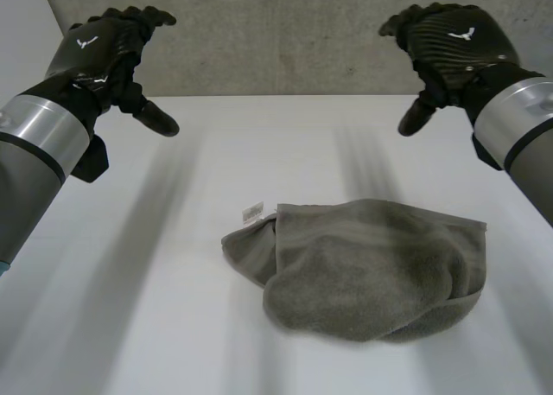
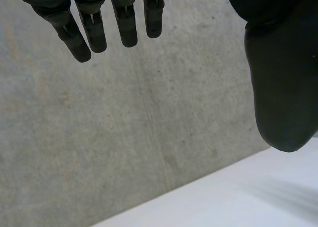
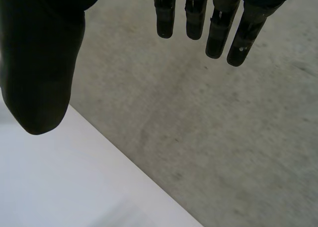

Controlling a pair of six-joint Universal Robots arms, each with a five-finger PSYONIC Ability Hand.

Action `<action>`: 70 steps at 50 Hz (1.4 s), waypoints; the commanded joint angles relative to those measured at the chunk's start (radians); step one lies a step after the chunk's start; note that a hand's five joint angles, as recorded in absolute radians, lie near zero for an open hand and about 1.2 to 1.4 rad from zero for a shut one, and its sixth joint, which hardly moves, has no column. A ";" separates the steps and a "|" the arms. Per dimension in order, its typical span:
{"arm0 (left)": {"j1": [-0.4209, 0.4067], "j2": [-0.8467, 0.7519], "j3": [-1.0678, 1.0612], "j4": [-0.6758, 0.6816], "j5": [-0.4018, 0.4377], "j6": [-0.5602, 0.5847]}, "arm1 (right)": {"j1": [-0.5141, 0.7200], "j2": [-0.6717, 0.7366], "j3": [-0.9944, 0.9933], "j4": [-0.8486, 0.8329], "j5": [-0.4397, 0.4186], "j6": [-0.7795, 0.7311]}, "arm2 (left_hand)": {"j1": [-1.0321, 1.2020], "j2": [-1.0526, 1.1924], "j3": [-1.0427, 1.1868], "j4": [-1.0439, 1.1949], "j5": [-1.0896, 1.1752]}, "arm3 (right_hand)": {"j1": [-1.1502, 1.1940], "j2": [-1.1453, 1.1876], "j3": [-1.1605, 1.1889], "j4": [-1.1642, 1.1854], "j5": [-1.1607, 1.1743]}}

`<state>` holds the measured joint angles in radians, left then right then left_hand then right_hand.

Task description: Fold the towel.

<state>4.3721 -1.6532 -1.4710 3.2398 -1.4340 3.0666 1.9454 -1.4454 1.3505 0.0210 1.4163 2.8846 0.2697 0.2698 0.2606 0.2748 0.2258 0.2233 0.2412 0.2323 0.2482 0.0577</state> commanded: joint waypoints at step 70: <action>-0.210 -0.596 0.164 -0.161 -0.009 0.273 | 0.036 0.224 0.265 -0.026 -0.180 -0.372 | 1.127 1.126 1.136 1.121 0.996 | 1.173 1.155 1.164 1.148 1.164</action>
<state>4.1643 -2.2662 -1.3104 3.0823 -1.4367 3.3475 1.9897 -1.1535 1.6224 0.0217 1.2282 2.4618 1.3634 1.3551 1.3754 1.3825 1.3553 1.3114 1.3029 1.3300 1.3304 1.1625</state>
